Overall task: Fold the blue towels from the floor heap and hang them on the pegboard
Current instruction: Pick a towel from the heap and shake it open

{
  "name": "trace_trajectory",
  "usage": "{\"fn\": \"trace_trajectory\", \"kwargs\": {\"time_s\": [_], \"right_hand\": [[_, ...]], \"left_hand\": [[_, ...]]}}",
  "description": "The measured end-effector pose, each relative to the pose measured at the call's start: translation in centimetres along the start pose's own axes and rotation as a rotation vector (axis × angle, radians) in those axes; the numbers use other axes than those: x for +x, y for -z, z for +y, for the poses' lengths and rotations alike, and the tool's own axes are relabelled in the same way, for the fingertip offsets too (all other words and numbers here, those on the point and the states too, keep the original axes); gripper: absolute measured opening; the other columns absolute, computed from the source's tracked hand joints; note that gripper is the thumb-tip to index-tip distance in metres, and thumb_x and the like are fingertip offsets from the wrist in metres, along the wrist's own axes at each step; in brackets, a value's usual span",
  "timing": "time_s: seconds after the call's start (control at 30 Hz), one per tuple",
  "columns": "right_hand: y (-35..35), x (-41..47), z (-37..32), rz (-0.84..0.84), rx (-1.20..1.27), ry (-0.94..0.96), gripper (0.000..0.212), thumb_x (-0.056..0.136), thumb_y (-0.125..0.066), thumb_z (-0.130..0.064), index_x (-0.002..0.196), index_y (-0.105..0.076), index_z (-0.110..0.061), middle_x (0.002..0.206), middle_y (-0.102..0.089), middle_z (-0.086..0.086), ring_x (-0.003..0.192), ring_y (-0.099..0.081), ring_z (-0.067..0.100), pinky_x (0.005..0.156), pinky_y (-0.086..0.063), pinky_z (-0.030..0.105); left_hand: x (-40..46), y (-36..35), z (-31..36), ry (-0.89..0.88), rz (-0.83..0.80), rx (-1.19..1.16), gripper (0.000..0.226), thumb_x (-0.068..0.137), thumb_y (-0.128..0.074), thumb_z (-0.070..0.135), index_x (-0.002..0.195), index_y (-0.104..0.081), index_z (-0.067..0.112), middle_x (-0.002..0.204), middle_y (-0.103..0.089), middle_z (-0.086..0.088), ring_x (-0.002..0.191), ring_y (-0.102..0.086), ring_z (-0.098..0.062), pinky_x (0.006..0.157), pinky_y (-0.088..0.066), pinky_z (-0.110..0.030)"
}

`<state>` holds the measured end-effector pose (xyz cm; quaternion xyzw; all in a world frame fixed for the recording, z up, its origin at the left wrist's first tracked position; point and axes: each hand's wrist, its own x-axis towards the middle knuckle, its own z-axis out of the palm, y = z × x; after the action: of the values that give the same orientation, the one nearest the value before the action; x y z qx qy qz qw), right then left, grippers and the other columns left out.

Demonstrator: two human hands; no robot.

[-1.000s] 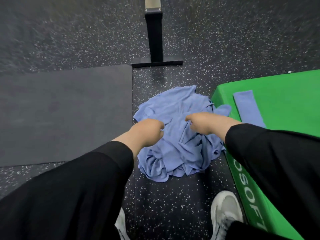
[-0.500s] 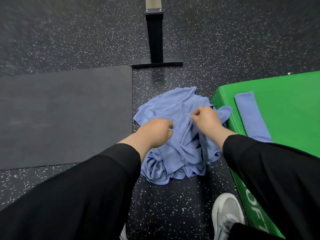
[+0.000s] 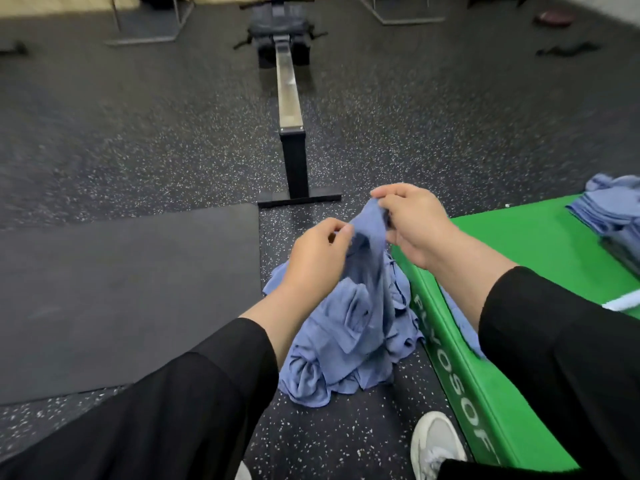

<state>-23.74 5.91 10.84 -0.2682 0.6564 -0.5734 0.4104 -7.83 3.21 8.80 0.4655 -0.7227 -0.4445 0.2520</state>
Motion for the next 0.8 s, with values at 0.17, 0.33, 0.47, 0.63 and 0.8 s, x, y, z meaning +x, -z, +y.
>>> {"fn": "trace_trajectory", "kwargs": {"time_s": [0.17, 0.33, 0.47, 0.63, 0.8], "right_hand": [[-1.8, -7.4, -6.5, -0.128, 0.142, 0.183, 0.028, 0.099, -0.048, 0.0, 0.1, -0.071, -0.016, 0.093, -0.066, 0.014, 0.083, -0.063, 0.019, 0.076, -0.055, 0.034], [-3.2, -11.8, -8.4, -0.176, 0.022, 0.342, 0.04, 0.094, -0.046, 0.009, 0.114, -0.072, -0.015, 0.093, -0.071, 0.003, 0.082, -0.064, 0.006, 0.083, -0.057, 0.024], [-3.0, -11.7, -7.9, -0.007, -0.494, 0.564, 0.025, 0.088, -0.068, -0.005, 0.105, -0.075, -0.022, 0.096, -0.07, -0.004, 0.079, -0.062, -0.002, 0.078, -0.049, 0.016], [-2.9, -10.8, -6.1, -0.064, -0.659, 0.612, 0.019, 0.087, -0.075, -0.022, 0.097, -0.064, -0.033, 0.108, -0.057, -0.011, 0.098, -0.052, -0.01, 0.085, -0.035, 0.003], [-4.2, -9.9, -6.2, -0.289, -0.544, 0.519, 0.003, 0.093, -0.067, -0.019, 0.092, -0.066, -0.021, 0.075, -0.062, -0.018, 0.067, -0.053, -0.002, 0.065, -0.041, 0.015]], "left_hand": [[-4.2, 2.0, 5.2, -0.04, -0.028, -0.23, 0.023, 0.096, -0.066, 0.032, 0.117, -0.064, 0.022, 0.104, -0.073, -0.001, 0.091, -0.066, -0.01, 0.09, -0.054, -0.032], [-6.8, 6.0, 6.8, -0.115, 0.163, -0.14, 0.031, 0.099, -0.06, 0.028, 0.078, -0.057, 0.004, 0.065, -0.051, 0.0, 0.062, -0.04, -0.011, 0.059, -0.033, -0.032], [-7.7, 9.4, 6.5, -0.128, 0.185, -0.087, 0.039, 0.103, -0.053, 0.03, 0.068, -0.045, 0.015, 0.061, -0.04, 0.009, 0.06, -0.033, -0.01, 0.057, -0.027, -0.031], [-7.1, 10.7, 5.9, -0.128, 0.078, -0.134, 0.049, 0.095, -0.049, 0.048, 0.086, -0.055, 0.0, 0.075, -0.051, -0.001, 0.072, -0.044, -0.013, 0.07, -0.037, -0.036], [-6.3, 10.7, 5.6, -0.117, -0.002, -0.158, 0.045, 0.099, -0.05, 0.041, 0.084, -0.05, -0.001, 0.076, -0.044, -0.002, 0.072, -0.038, -0.013, 0.069, -0.03, -0.036]]}}
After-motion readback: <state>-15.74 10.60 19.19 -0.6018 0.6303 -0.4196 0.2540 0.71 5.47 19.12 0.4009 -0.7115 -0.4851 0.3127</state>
